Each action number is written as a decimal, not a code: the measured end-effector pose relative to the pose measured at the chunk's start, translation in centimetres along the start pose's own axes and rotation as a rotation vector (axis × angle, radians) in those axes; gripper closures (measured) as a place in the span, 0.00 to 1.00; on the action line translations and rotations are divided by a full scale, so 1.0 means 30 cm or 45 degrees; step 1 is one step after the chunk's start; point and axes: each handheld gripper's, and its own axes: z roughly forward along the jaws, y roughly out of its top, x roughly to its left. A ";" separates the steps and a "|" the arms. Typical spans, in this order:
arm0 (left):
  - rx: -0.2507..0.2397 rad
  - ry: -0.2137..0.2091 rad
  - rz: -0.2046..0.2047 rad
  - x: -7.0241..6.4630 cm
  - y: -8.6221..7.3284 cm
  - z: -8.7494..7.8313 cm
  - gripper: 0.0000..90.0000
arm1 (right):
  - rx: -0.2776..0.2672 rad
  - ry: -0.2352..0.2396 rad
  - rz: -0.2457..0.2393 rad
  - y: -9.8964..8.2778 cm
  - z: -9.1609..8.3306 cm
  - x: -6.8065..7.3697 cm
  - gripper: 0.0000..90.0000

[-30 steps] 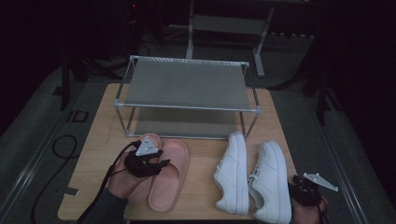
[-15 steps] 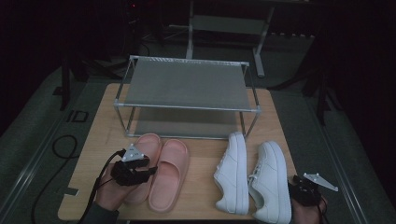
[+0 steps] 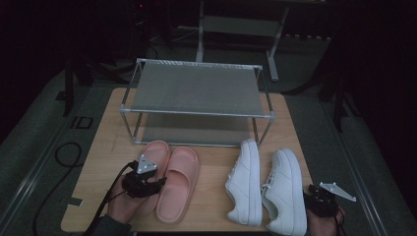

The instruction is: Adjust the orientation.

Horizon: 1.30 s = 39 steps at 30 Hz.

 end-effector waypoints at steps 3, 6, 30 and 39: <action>0.017 0.004 -0.013 0.006 -0.005 0.012 0.54 | 0.000 0.001 0.000 0.000 0.000 0.000 0.45; 0.012 -0.023 -0.039 0.013 -0.007 0.028 0.52 | 0.000 0.000 0.001 0.000 0.000 0.000 0.45; -0.010 -0.048 -0.115 0.026 0.029 0.096 0.48 | 0.000 0.002 0.000 0.000 0.000 0.000 0.45; 0.010 -0.069 -0.179 0.043 0.037 0.116 0.49 | 0.000 0.003 0.001 0.000 0.000 -0.001 0.45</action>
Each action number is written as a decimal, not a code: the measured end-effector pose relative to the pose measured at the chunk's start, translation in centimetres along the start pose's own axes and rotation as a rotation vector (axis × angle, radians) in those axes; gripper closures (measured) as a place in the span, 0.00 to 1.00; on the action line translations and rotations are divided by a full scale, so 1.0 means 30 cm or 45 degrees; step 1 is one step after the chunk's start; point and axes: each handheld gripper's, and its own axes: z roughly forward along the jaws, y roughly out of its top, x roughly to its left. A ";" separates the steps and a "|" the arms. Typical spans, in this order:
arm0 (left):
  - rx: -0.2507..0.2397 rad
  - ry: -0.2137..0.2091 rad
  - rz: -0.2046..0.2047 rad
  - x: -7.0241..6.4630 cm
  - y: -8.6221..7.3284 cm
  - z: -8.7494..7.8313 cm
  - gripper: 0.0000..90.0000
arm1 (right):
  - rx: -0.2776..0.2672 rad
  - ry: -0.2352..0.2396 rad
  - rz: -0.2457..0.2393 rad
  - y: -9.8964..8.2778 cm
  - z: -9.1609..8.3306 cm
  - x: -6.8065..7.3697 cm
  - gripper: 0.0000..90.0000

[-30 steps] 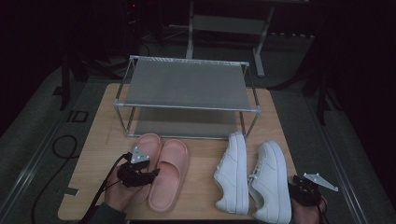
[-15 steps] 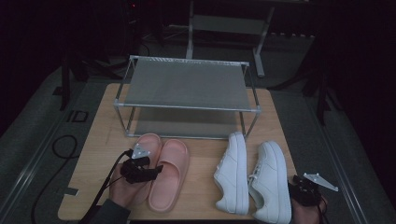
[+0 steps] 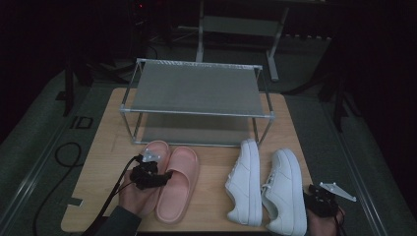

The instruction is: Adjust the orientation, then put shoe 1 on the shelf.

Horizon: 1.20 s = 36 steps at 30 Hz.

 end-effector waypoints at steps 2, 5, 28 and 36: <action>-0.001 0.003 -0.004 0.001 0.001 0.002 0.52 | 0.000 0.000 0.000 0.000 0.000 0.000 0.45; 0.008 0.005 0.006 0.003 0.004 0.003 0.53 | 0.000 0.000 0.000 0.000 0.000 0.000 0.45; -0.003 0.056 -0.001 -0.005 0.020 0.011 0.58 | 0.000 -0.001 0.001 0.000 0.000 0.000 0.45; 0.008 0.083 -0.007 -0.007 0.024 0.009 0.63 | -0.001 -0.001 0.001 0.000 0.000 0.000 0.45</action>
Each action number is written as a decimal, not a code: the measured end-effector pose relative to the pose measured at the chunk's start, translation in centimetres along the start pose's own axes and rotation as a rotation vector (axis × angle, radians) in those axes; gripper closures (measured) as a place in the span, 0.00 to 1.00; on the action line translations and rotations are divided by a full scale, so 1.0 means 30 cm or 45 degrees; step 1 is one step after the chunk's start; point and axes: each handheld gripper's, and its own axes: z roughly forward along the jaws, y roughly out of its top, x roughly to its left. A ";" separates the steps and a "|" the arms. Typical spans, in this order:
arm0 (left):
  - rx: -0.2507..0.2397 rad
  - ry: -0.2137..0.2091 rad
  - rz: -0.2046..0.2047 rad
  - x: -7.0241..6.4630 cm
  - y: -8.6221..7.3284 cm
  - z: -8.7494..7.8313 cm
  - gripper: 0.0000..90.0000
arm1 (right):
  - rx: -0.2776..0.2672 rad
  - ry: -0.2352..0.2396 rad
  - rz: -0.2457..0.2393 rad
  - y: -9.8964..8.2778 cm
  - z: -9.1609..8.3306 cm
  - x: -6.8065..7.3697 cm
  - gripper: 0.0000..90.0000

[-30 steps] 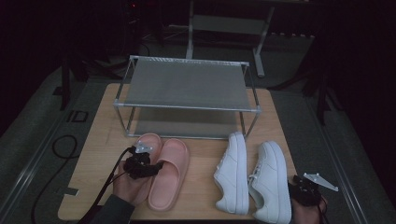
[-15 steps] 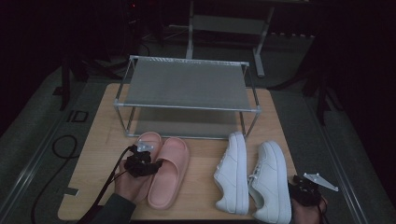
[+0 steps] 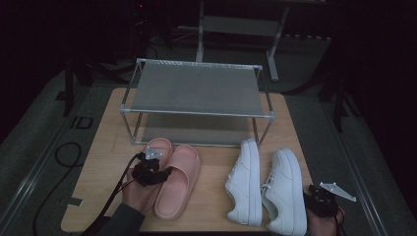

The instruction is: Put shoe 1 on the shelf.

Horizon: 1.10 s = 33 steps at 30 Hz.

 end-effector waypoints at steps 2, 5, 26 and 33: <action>0.005 0.009 0.005 0.004 -0.002 -0.006 0.70 | 0.000 0.000 0.000 0.000 0.000 0.000 0.44; 0.001 -0.004 -0.007 0.014 -0.007 -0.010 0.73 | -0.001 0.000 0.000 0.000 0.000 0.000 0.44; 0.033 -0.013 0.069 -0.002 -0.004 -0.031 0.78 | -0.002 0.001 0.003 -0.001 0.000 0.000 0.44; 0.020 -0.015 0.123 -0.007 0.013 -0.039 0.78 | -0.001 0.000 0.003 -0.001 0.000 0.000 0.44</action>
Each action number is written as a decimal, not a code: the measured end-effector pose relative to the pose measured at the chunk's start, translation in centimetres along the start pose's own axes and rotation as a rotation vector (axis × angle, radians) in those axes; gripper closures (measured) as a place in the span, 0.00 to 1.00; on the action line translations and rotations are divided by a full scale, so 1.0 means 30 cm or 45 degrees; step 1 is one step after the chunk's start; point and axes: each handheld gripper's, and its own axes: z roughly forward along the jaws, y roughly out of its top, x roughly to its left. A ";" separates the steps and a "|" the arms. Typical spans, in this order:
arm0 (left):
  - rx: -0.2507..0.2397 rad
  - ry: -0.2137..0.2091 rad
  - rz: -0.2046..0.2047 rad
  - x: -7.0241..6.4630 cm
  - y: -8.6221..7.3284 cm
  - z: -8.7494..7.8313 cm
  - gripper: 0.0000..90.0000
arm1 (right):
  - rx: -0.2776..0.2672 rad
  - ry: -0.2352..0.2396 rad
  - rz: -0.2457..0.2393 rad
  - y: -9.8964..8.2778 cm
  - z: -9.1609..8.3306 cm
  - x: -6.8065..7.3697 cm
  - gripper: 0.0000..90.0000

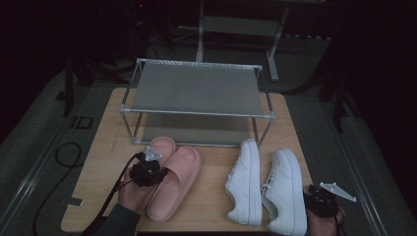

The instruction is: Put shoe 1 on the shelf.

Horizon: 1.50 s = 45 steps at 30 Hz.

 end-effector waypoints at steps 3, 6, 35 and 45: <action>-0.007 -0.005 0.016 0.000 0.010 -0.001 0.78 | 0.000 0.000 0.001 0.000 0.000 0.000 0.44; -0.011 -0.011 0.042 0.000 0.021 0.002 0.78 | 0.000 0.000 0.000 0.000 0.000 0.000 0.44; -0.047 -0.009 0.192 0.029 0.128 0.059 0.78 | 0.000 0.002 0.000 0.000 0.000 -0.001 0.44; -0.059 0.008 0.225 0.048 0.166 0.089 0.78 | -0.001 0.003 0.000 0.000 0.000 -0.001 0.44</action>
